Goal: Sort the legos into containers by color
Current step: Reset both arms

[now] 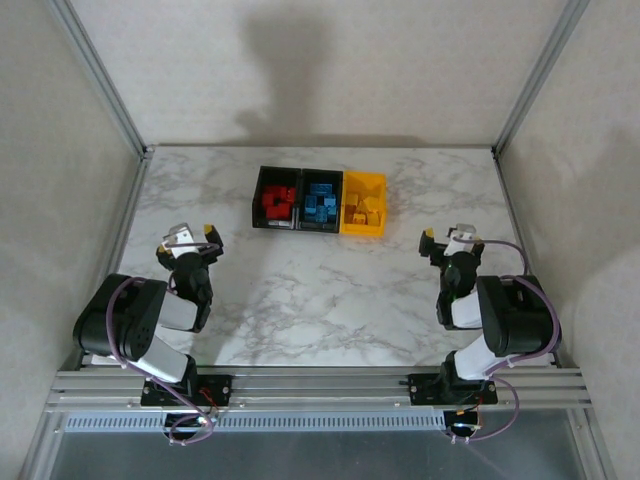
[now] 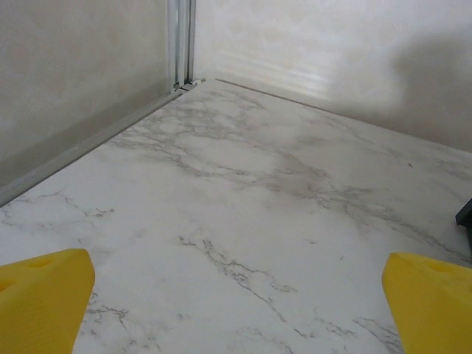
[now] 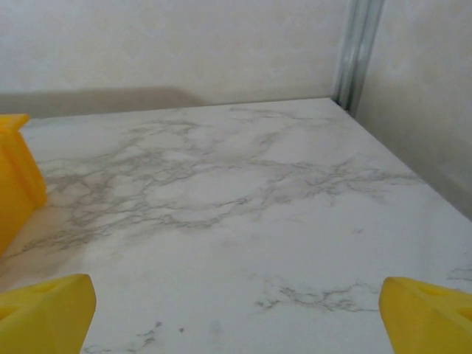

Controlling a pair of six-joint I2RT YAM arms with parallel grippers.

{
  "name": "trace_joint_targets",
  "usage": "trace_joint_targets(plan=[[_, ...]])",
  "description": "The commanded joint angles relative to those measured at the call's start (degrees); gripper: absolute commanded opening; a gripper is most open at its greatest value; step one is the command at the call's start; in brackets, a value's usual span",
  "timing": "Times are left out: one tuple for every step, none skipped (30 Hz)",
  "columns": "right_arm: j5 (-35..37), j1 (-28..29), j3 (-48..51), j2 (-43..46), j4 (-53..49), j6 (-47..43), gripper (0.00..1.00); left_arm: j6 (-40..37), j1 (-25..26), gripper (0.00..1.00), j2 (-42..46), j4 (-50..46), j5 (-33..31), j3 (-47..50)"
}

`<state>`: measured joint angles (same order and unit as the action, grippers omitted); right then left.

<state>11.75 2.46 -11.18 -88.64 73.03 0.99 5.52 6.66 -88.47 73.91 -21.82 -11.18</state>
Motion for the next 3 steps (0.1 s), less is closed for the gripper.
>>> trace_joint_targets(plan=[[-3.83, -0.93, -1.46, 0.19, 0.14, 1.01, 0.99, -0.9, 0.29, 1.0, -0.26, 3.61, 0.3, -0.43], [-3.84, -0.94, -1.19, 0.12, 0.92, 0.98, 0.99, -0.84, 0.29, 1.0, -0.1, 3.36, 0.36, -0.5], [-3.84, -0.88, -1.12, 0.11, 1.0, 0.94, 0.99, -0.86, 0.29, 0.99, -0.12, 3.29, 0.36, -0.53]])
